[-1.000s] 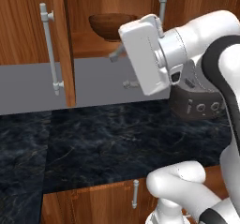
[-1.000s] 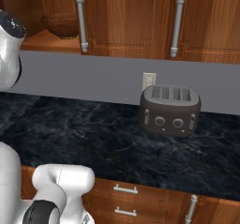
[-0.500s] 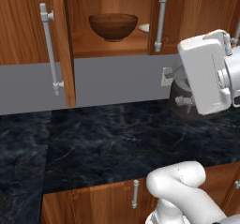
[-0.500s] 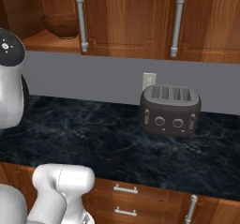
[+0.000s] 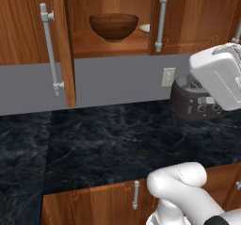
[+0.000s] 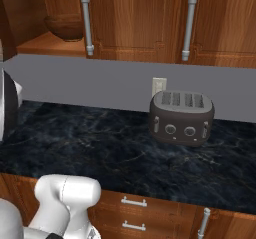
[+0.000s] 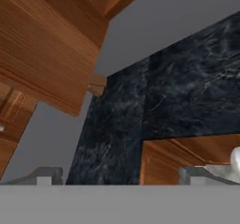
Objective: Move the bowls from the cabinet to the plates on the dining table.
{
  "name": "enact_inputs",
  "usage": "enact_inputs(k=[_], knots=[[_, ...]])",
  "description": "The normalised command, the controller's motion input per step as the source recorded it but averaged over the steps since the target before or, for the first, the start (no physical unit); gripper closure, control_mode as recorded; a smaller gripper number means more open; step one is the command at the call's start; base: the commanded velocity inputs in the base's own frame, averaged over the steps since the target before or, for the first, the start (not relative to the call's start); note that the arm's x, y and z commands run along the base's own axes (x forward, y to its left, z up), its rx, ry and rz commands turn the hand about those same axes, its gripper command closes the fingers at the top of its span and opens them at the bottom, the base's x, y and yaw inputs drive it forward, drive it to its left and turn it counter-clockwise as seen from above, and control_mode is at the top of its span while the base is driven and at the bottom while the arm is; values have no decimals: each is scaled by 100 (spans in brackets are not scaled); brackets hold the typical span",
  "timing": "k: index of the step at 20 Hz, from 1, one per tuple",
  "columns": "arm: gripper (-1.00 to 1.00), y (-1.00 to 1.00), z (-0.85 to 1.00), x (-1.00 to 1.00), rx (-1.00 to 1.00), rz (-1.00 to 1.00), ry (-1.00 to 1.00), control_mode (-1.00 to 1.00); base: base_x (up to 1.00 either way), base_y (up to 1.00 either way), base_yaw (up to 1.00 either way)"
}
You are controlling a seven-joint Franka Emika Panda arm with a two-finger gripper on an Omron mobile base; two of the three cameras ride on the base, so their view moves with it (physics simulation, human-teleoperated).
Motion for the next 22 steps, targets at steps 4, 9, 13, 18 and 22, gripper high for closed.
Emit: enact_inputs(k=[4,9,13,18,22], knots=[[-100,-59,0,0,-33,-5,3,-100,0,0,0],[-100,-68,-4,1,-32,-1,5,-100,0,0,0],[-100,-54,-24,20,-14,0,2,-100,0,0,0],[-100,-35,-10,29,-14,0,0,-100,0,0,0],[-100,-1,0,40,-25,0,0,-100,0,0,0]])
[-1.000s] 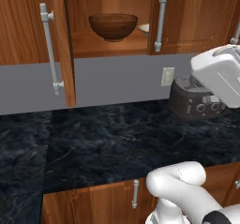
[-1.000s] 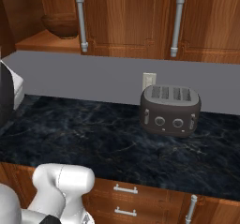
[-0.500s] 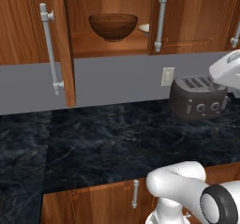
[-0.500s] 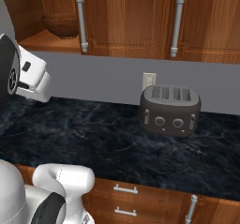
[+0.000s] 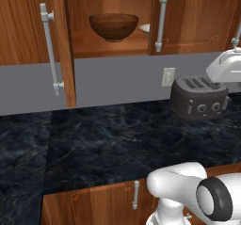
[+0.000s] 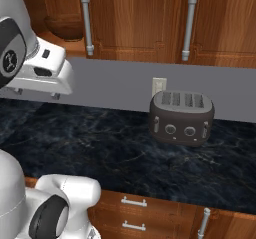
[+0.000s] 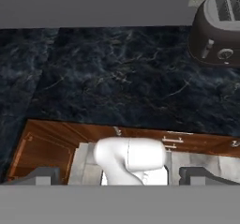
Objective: Move the bowls from the cabinet to the plates on the dining table.
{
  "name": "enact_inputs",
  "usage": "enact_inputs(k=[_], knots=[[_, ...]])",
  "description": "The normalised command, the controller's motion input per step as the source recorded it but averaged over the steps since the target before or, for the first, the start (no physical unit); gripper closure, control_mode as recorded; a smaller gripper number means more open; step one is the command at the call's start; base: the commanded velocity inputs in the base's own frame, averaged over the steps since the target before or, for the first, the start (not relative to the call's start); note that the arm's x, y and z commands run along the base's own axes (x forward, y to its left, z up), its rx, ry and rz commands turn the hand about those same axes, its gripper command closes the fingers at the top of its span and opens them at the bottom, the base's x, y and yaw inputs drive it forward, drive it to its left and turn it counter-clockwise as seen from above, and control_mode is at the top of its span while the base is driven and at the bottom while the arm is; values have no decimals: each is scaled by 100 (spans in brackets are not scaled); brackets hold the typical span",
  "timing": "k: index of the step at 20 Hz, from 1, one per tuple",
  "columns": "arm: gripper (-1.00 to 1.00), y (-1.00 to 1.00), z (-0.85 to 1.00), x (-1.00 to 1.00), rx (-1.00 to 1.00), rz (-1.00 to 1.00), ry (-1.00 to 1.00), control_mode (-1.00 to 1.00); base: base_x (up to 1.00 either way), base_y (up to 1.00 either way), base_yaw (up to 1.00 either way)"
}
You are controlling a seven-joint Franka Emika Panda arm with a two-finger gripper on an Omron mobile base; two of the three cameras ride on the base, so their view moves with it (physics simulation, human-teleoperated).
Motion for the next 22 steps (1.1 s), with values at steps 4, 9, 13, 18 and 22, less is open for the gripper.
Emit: enact_inputs(k=[4,9,13,18,22], knots=[[-100,-2,0,31,-14,0,0,-100,0,0,0],[-100,-16,0,19,0,-2,-5,-100,0,0,0],[-100,-1,8,15,0,-3,-15,-100,0,0,0],[-100,0,0,3,-2,-3,-22,-100,0,0,0],[-100,0,5,11,0,-5,-23,-100,0,0,0]])
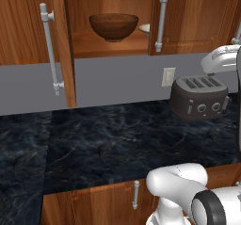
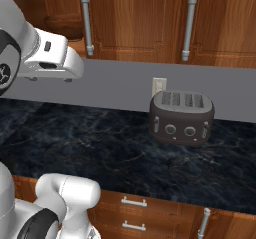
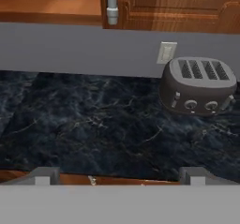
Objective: Move the bowls from the cabinet to the plates on the dining table.
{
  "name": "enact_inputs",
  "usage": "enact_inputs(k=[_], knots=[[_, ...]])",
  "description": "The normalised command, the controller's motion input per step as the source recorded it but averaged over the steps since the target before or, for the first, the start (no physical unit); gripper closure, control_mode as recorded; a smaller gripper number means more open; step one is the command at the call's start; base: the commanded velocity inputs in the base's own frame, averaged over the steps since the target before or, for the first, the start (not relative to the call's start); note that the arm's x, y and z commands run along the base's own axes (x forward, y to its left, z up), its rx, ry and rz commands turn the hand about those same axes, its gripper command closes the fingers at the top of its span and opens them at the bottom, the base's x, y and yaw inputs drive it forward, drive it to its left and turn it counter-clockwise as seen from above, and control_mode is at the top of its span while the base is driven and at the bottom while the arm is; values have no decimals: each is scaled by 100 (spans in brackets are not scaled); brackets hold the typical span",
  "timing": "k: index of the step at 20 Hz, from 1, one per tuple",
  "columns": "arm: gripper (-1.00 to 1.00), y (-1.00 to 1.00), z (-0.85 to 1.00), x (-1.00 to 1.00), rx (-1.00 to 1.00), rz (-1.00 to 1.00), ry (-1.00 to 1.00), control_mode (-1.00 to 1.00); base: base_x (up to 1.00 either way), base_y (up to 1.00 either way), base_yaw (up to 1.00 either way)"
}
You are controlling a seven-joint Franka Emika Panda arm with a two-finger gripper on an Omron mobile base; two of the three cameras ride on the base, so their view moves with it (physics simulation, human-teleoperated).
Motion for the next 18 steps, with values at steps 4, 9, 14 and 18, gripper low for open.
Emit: enact_inputs(k=[4,9,14,18], knots=[[-100,0,21,5,0,-6,-24,-100,0,0,0],[-100,0,50,0,0,-1,-1,-100,0,0,0],[-100,0,19,1,2,0,0,-100,0,0,0],[-100,0,0,28,8,0,0,-100,0,0,0]])
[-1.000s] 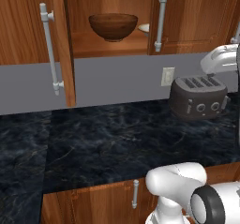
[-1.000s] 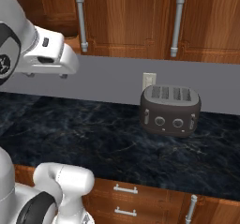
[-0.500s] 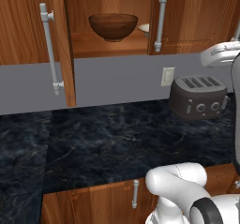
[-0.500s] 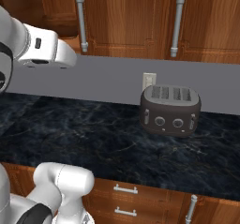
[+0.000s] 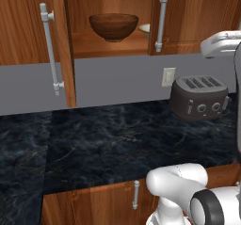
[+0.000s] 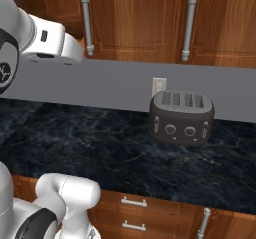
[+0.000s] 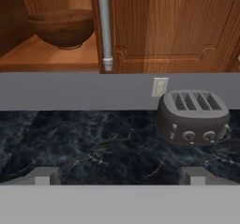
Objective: Move the bowls from the cabinet to the plates on the dining table.
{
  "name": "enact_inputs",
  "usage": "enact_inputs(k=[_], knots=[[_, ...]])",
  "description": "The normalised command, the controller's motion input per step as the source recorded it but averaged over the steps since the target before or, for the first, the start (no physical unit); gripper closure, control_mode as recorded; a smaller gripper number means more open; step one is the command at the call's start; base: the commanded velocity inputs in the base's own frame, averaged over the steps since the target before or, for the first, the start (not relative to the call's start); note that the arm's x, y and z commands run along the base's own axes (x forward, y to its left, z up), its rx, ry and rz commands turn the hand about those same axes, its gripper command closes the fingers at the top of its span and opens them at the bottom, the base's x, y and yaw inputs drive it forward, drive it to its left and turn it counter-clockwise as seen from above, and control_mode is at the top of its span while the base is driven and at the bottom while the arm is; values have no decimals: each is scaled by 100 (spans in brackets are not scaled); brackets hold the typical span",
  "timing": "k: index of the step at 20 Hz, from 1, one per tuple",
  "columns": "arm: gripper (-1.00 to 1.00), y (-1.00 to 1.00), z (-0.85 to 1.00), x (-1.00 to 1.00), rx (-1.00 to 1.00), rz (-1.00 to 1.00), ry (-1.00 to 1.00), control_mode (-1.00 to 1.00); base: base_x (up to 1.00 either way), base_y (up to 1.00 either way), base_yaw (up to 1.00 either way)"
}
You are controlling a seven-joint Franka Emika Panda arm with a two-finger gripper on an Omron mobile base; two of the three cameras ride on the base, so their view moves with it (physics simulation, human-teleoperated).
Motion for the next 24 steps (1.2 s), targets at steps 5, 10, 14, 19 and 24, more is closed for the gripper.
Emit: enact_inputs(k=[5,10,14,19,24], knots=[[-100,0,0,52,7,3,-6,-100,0,0,0],[-100,0,0,67,0,5,-9,-100,0,0,0],[-100,0,-8,71,0,0,-8,-100,0,0,0],[-100,0,-1,74,0,1,-1,-100,0,0,0],[-100,6,0,56,0,0,0,-100,0,0,0]])
